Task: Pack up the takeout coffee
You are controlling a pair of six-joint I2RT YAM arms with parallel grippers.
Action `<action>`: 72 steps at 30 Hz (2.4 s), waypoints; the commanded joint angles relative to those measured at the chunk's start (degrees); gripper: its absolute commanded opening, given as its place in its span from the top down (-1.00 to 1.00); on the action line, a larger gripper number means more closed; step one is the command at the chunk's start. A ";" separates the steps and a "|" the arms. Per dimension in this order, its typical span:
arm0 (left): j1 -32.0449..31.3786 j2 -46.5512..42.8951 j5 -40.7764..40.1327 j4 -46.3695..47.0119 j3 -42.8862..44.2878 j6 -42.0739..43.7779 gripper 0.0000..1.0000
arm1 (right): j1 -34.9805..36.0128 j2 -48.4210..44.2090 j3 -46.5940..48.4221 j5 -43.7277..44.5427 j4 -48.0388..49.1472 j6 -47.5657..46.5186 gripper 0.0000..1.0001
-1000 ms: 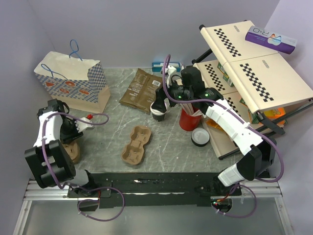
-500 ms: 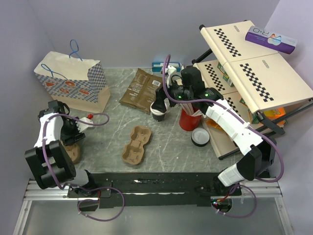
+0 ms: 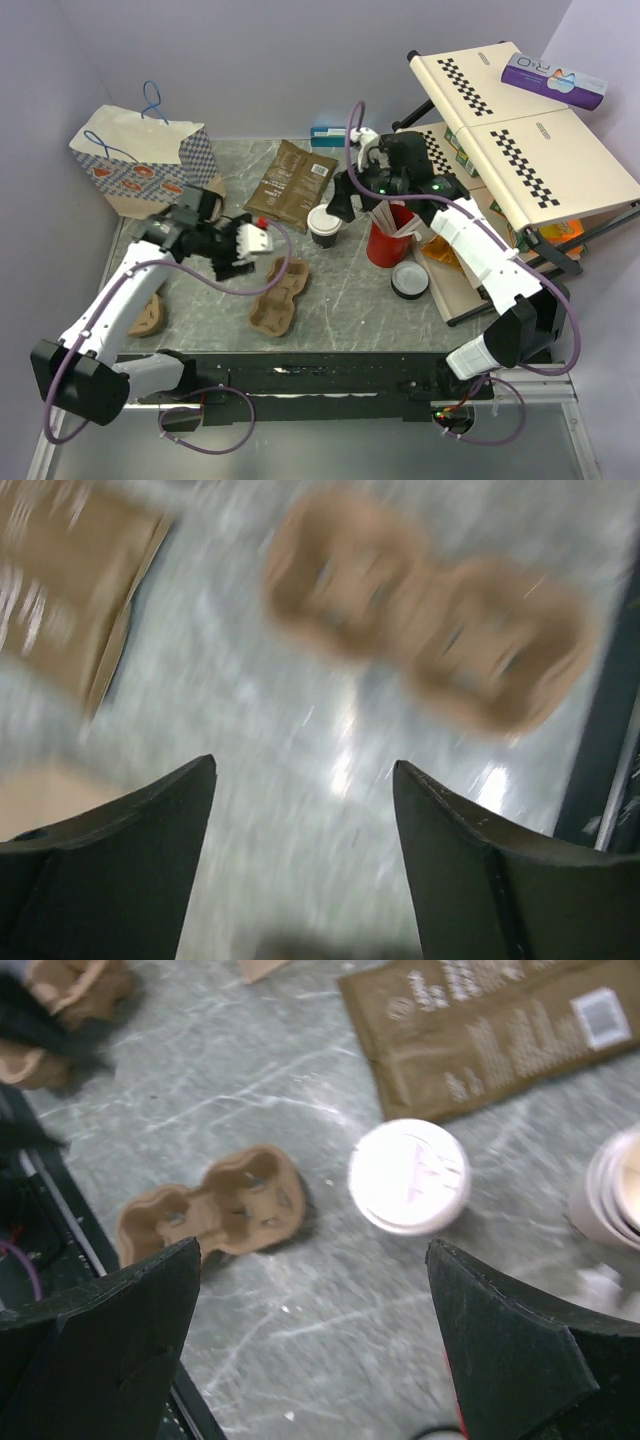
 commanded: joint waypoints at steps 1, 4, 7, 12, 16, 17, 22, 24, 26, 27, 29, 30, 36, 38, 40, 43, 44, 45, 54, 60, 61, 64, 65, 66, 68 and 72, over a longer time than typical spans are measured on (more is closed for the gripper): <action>-11.06 1.81 6.51 11.14 -3.61 -12.68 -0.54 | -3.81 -4.55 4.48 0.98 -4.17 -2.64 -0.99; -17.22 7.43 7.12 12.91 -3.18 -13.05 -0.54 | -6.36 -6.48 4.66 1.24 -5.76 -3.53 -0.99; -21.53 12.45 5.90 10.89 -2.21 -10.51 -0.52 | -7.69 -9.03 2.47 1.68 -5.67 -3.44 -0.99; -23.21 16.58 0.46 12.55 -5.28 -7.95 -0.53 | -9.00 -12.63 -0.79 1.86 -4.97 -2.39 -0.99; -23.21 19.40 -3.51 14.75 -7.65 -6.02 -0.52 | -9.79 -14.22 -2.63 1.69 -4.70 -1.51 -0.99; -23.21 19.84 -3.69 14.93 -7.92 -5.84 -0.51 | -9.88 -14.48 -2.90 1.68 -4.79 -1.51 -0.99; -23.21 22.12 -2.99 16.16 -8.79 -6.18 -0.49 | -10.68 -15.19 -4.04 1.51 -4.44 -0.80 -0.99; -23.29 22.39 -2.98 18.18 -10.46 -6.54 -0.48 | -11.03 -15.10 -4.39 1.07 -4.00 -0.45 -0.99; -23.29 22.82 -3.77 19.50 -11.52 -7.50 -0.47 | -11.20 -14.92 -4.57 0.89 -3.65 0.25 -0.99; -23.29 22.92 -4.12 19.59 -11.78 -7.77 -0.45 | -11.29 -14.58 -4.75 0.55 -3.47 0.51 -0.99; -23.21 22.74 -5.70 20.46 -13.10 -8.03 -0.43 | -11.38 -14.40 -4.75 0.10 -3.47 1.04 -0.99; -23.21 22.39 -6.49 20.56 -13.80 -7.25 -0.41 | -11.38 -14.13 -4.75 0.02 -3.21 1.22 -0.99; -20.40 16.07 -13.09 18.46 -20.30 -2.69 -0.35 | -11.47 -13.78 -5.01 -0.60 -2.68 1.75 -0.99; -16.47 12.92 -15.19 17.31 -22.85 -0.75 -0.35 | -11.47 -13.61 -5.36 -0.69 -2.42 1.92 -0.99; -13.03 11.15 -16.25 15.29 -24.69 2.59 -0.33 | -11.47 -13.60 -5.98 -0.86 -2.16 2.36 -0.99; -2.95 7.89 -17.40 11.87 -24.97 7.33 -0.33 | -11.47 -13.34 -6.42 -1.57 -1.89 2.98 -0.99; -0.82 6.58 -17.66 11.16 -24.97 8.74 -0.33 | -11.47 -13.08 -6.42 -1.74 -1.80 3.15 -0.99; 1.29 6.05 -18.79 10.46 -24.97 11.89 -0.33 | -11.47 -12.90 -6.42 -1.92 -1.80 3.33 -0.99; 24.15 9.03 -21.80 7.29 -22.43 25.09 -0.33 | -11.47 -10.97 -5.63 -2.97 -1.63 4.03 -0.99; 26.63 7.28 -8.82 -3.14 -10.23 23.00 -0.48 | -11.55 -10.88 -5.62 -2.89 -1.89 4.03 -0.99; 26.37 6.92 -6.26 -4.74 -5.16 21.86 -0.50 | -11.47 -10.97 -5.71 -2.89 -1.80 4.03 -0.99; 23.65 7.62 -0.53 -8.18 4.71 15.98 -0.51 | -11.47 -10.79 -6.15 -2.97 -1.28 4.03 -0.99; 23.47 7.88 1.83 -8.62 6.91 13.09 -0.53 | -11.38 -10.71 -6.15 -3.23 -1.19 4.03 -0.99; 23.55 8.32 2.55 -8.62 10.85 11.15 -0.54 | -11.38 -10.62 -5.98 -3.32 -1.10 4.03 -0.99; 23.46 9.73 2.56 -3.47 14.04 0.05 -0.56 | -11.47 -9.92 -5.46 -3.59 -0.75 4.21 -0.99; 24.52 12.98 -1.48 8.94 21.93 -18.54 -0.61 | -11.47 -8.42 -4.14 -4.03 -0.57 5.53 -0.99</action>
